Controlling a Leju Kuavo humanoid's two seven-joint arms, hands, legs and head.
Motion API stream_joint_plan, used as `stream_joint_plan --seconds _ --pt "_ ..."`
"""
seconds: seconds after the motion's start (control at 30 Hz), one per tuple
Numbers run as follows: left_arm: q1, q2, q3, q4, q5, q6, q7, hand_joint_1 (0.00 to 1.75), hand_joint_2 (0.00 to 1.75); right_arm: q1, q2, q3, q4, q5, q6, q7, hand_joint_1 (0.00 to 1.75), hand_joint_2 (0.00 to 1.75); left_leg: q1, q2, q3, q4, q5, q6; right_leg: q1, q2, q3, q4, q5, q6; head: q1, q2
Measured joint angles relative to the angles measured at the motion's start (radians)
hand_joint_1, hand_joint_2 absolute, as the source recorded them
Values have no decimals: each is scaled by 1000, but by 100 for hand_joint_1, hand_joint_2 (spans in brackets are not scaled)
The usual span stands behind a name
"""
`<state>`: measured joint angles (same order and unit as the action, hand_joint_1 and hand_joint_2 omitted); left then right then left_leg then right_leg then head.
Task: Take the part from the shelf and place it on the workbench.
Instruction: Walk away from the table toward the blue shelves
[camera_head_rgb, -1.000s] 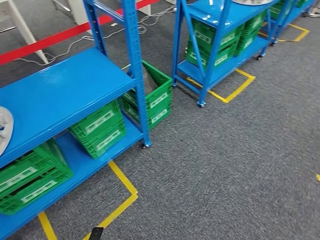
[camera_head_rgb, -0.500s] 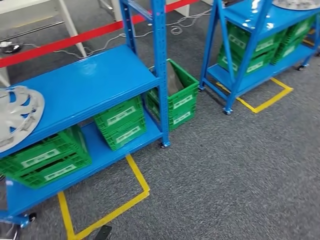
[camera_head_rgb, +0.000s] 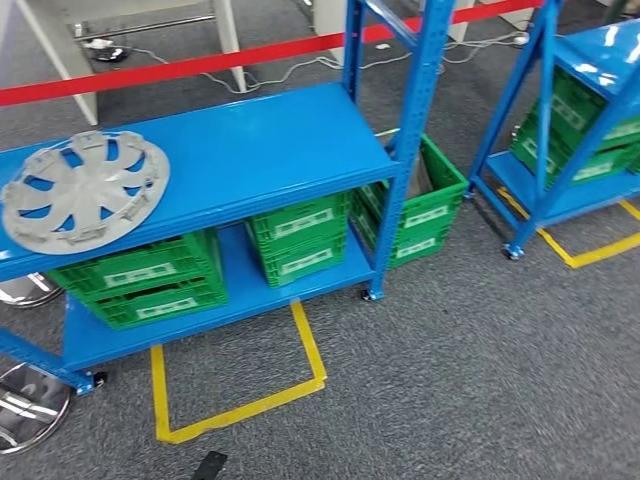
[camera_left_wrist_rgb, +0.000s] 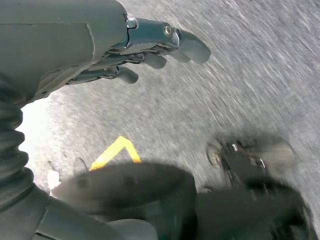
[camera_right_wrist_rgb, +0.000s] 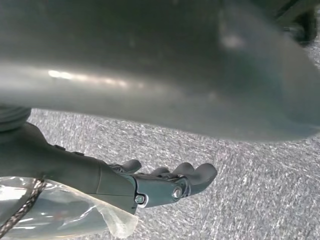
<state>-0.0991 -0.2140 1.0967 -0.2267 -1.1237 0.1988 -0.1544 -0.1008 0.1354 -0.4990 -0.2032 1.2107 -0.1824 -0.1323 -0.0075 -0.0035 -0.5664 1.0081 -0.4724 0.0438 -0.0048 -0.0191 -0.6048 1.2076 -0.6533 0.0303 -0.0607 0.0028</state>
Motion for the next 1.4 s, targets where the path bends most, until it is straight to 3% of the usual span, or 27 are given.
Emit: stream_joint_plan --seconds 0.03,0.07,0.1,0.13,0.2,0.27,0.33,0.4,0.47,0.53,0.6,0.67,0.77,0.83,0.9,0.97,1.03,1.1,1.13,1.17,1.23,1.27,1.3,1.37,1.4 --pt "-1 -3 -5 0 -6 0 -4 0 175 7 -1 -1 0 1 -2 -1 0 0 1 -15 0 1 0 0 -2 11 -32 55 -14 3 0 0" --pt "0 -7 -10 0 -10 1 -8 0 175 15 -2 -1 0 4 -4 -2 0 0 2 -30 0 1 0 0 -4 15 -50 78 -8 6 0 0" --pt "0 -11 -13 0 -13 2 -12 0 175 22 -2 -1 0 9 -8 -2 0 0 3 -46 1 2 0 -1 -6 18 -50 62 16 8 0 0" --pt "1 -16 -16 0 -15 3 -14 0 175 27 -3 0 0 17 -12 -3 0 0 5 -61 2 4 -1 -4 -9 23 -33 12 56 10 0 0" --pt "-2 -24 -23 1 -18 5 -17 0 175 32 -3 1 0 35 -17 -3 0 0 7 -88 -1 12 -5 -14 -16 65 19 -117 119 12 1 0" --pt "-5 -31 -29 1 -13 15 -17 0 175 32 4 9 1 61 -27 9 0 0 8 -110 -9 18 -5 -29 -19 98 51 -178 131 7 1 0" --pt "-4 -36 -30 1 -7 31 -9 0 175 34 29 23 2 87 -55 36 0 0 13 -128 -15 18 -1 -42 -15 85 57 -182 130 -7 0 0" --pt "-2 -40 -30 2 -4 41 -1 0 175 34 65 33 2 91 -78 62 0 0 12 -92 -26 39 -16 -53 -15 62 60 -186 133 -21 -5 0" --pt "-6 -42 -30 2 -5 46 3 0 175 37 90 36 4 82 -80 78 0 0 10 -33 -65 126 -66 -63 -14 31 64 -189 131 -32 -14 0" --pt "-11 -43 -30 2 -7 46 9 0 175 44 100 36 6 71 -75 89 0 0 11 -11 -122 249 -119 -68 -12 -5 65 -189 127 -37 -17 0" --pt "-11 -43 -30 2 -10 46 12 0 175 48 103 35 6 65 -73 93 0 0 11 -6 -139 290 -119 -68 -10 -35 67 -189 124 -39 -18 0" --pt "-11 -43 -30 2 -10 46 13 0 175 49 103 34 6 63 -72 93 0 0 11 -3 -125 268 -96 -66 -8 -48 68 -188 122 -39 -18 0" --pt "-11 -43 -30 2 -10 46 13 0 175 49 102 34 6 63 -72 93 0 0 11 -2 -121 260 -90 -65 -8 -50 68 -188 122 -39 -18 0" --pt "-10 -43 -30 2 -11 46 14 0 175 47 102 34 6 61 -71 92 0 0 10 5 -92 206 -61 -60 -6 -57 71 -189 121 -39 -17 0" --pt "-7 -43 -31 2 -15 46 17 0 175 42 106 33 6 58 -65 92 0 0 0 38 -31 81 -21 -39 0 -80 78 -187 111 -28 -15 0" --pt "-4 -45 -31 3 -14 49 18 0 175 38 109 30 7 37 -45 100 0 0 -4 44 4 2 -4 -16 2 -57 66 -148 77 -9 -9 0" --pt "-6 -48 -31 3 -4 55 12 0 175 37 110 9 7 -20 -14 121 0 87 2 15 4 -5 1 -7 -1 -2 10 -34 22 1 -4 0" --pt "-6 -50 -29 3 8 62 11 0 175 41 108 -33 7 -87 12 140 0 175 3 -4 4 -4 1 -6 -4 14 -52 72 -6 6 -3 0" --pt "-4 -49 -27 3 12 66 13 0 175 42 106 -56 7 -110 21 145 0 175 3 -11 6 -4 0 -7 -6 16 -64 80 7 8 -3 0" --pt "-2 -47 -26 3 17 68 15 0 175 44 103 -76 7 -125 28 147 0 175 5 -16 8 -3 -2 -9 -8 16 -57 50 39 10 -3 0" --pt "0 -41 -35 -1 32 68 19 0 175 52 96 -96 7 -148 37 148 0 175 6 -25 11 2 -9 -19 -13 21 -8 -73 112 15 -2 0" --pt "0 -35 -46 -3 46 67 21 0 175 59 93 -98 7 -163 41 147 0 175 5 -29 9 8 -13 -25 -15 27 16 -127 132 13 -1 0" --pt "1 -29 -58 -6 62 64 24 0 175 66 89 -98 7 -180 44 147 0 175 3 -32 7 13 -16 -31 -16 31 30 -158 139 8 -2 0" --pt "5 -17 -84 -12 98 57 30 0 175 77 84 -97 7 -215 48 147 0 175 2 -35 2 19 -18 -38 -14 36 38 -170 134 -6 -3 0" --pt "9 -11 -97 -14 116 53 31 0 131 82 81 -95 6 -233 51 146 0 175 3 -35 2 19 -19 -41 -14 34 38 -170 135 -13 -4 0"
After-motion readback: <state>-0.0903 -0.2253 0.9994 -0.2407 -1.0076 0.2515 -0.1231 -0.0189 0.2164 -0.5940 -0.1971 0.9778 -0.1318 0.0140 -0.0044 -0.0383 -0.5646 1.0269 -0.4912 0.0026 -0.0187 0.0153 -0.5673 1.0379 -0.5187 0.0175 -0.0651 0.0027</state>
